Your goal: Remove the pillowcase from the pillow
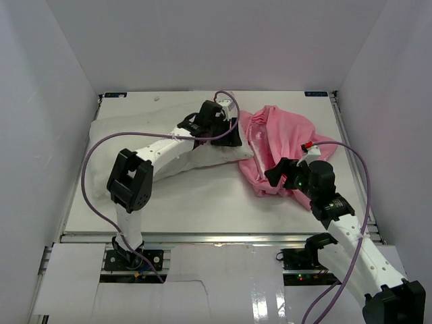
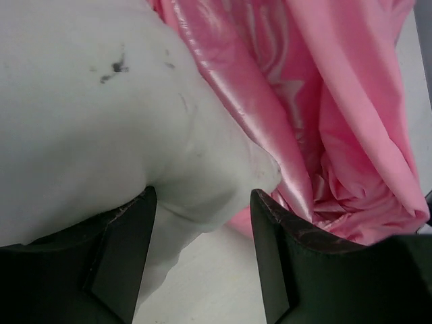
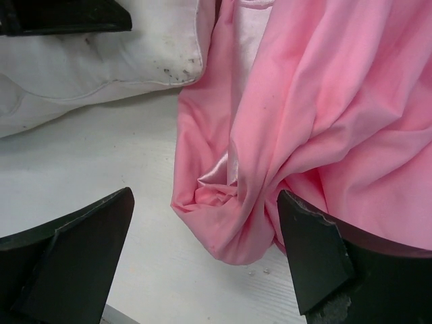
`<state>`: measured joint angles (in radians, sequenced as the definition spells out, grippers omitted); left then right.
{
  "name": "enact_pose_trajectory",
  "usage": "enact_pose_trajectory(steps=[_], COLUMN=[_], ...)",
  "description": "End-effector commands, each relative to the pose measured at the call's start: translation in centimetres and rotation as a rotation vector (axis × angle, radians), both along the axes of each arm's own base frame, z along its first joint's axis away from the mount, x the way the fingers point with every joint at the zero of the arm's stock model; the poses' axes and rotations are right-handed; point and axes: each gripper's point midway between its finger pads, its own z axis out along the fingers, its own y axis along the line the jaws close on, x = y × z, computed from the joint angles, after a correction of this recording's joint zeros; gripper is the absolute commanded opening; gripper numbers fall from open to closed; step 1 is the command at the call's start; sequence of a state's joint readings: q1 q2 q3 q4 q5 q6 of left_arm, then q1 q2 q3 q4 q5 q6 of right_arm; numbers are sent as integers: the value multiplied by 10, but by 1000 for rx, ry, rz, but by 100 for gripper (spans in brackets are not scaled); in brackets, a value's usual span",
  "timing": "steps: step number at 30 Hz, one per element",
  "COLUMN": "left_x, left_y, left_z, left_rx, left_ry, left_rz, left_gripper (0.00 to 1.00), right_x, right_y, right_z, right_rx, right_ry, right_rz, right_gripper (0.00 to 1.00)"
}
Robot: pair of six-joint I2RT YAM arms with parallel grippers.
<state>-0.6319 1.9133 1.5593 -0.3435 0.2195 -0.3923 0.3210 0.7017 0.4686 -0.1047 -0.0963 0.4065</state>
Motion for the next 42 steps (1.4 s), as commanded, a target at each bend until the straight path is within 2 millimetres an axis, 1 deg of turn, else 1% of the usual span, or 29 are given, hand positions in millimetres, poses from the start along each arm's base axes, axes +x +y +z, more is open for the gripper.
enact_pose_trajectory(steps=[1, 2, 3, 5, 8, 9, 11, 12, 17, 21, 22, 23, 24, 25, 26, 27, 28, 29, 30, 31, 32, 34, 35, 36, 37, 38, 40, 41, 42], left_x=[48, 54, 63, 70, 85, 95, 104, 112, 111, 85, 75, 73, 62, 52, 43, 25, 17, -2, -12, -24, -41, -62, -75, -83, -98, -109, -133, -141, -146], left_y=[37, 44, 61, 66, 78, 78, 81, 85, 75, 56, 52, 53, 50, 50, 49, 41, 42, 32, 37, 35, 27, 29, 28, 29, 30, 34, 37, 41, 46], left_z=[24, 20, 27, 35, 39, 53, 42, 50, 55, 81, 97, 94, 111, 115, 120, 137, 136, 131, 146, 148, 138, 149, 136, 136, 148, 134, 152, 138, 139], left_rx=[-21, -82, -133, -216, -191, -191, -147, -145, -197, -266, -274, -261, -258, -226, -210, -207, -171, -149, -147, -148, -135, -146, -126, -126, -143, -129, -184, -171, -174], left_ry=[-55, -14, -16, -50, -79, -114, -91, -115, -111, -95, -114, -104, -134, -140, -148, -180, -180, -176, -212, -215, -197, -220, -203, -206, -235, -214, -262, -251, -262], left_rz=[143, 190, 225, 235, 284, 285, 299, 305, 241, 98, 71, 69, 59, 47, 42, 18, 43, 18, 40, 31, 4, -3, -14, -16, -25, -30, -59, -66, -56], left_gripper=[68, 68, 67, 67, 67, 67, 67, 67, 67, 68, 68, 68, 69, 70, 72, 73, 76, 88, 97, 98, 98, 98, 98, 98, 98, 98, 98, 98, 98], right_x=[0, 0, 0, 2, 3, 3, 5, 9, 14, 19, 19, 20, 19, 18, 17, 18, 14, 10, 7, 5, 1, -5, -8, -9, -15, -14, -19, -22, -25], right_y=[4, 5, 7, 17, 30, 32, 31, 27, 18, 9, 9, 9, 10, 9, 8, 4, 0, -2, -3, -4, -4, -6, -8, -8, -9, -8, -9, -7, -8], right_z=[8, 7, 7, 5, -8, -24, -36, -48, -80, -92, -93, -90, -86, -81, -69, -62, -57, -38, -28, -19, -2, 11, 25, 31, 33, 52, 67, 75, 79], right_rx=[3, 7, 11, 42, 79, 68, 59, 58, 81, 41, 32, 26, 18, -6, -10, -29, -58, -57, -66, -69, -58, -78, -102, -111, -132, -122, -112, -102, -95], right_ry=[-45, -50, -56, -79, -40, 7, 43, 75, 182, 227, 235, 237, 234, 231, 205, 192, 188, 164, 141, 116, 69, 47, 26, 17, 31, 0, -25, -47, -64], right_rz=[30, 36, 45, 87, 140, 140, 120, 72, -49, -110, -108, -107, -95, -77, -71, -85, -76, -72, -63, -56, -36, -14, 2, 13, 31, 33, 41, 53, 55], right_gripper=[93, 93, 92, 91, 90, 89, 89, 89, 89, 91, 91, 92, 93, 94, 96, 95, 93, 91, 91, 90, 90, 90, 90, 90, 90, 90, 90, 90, 90])
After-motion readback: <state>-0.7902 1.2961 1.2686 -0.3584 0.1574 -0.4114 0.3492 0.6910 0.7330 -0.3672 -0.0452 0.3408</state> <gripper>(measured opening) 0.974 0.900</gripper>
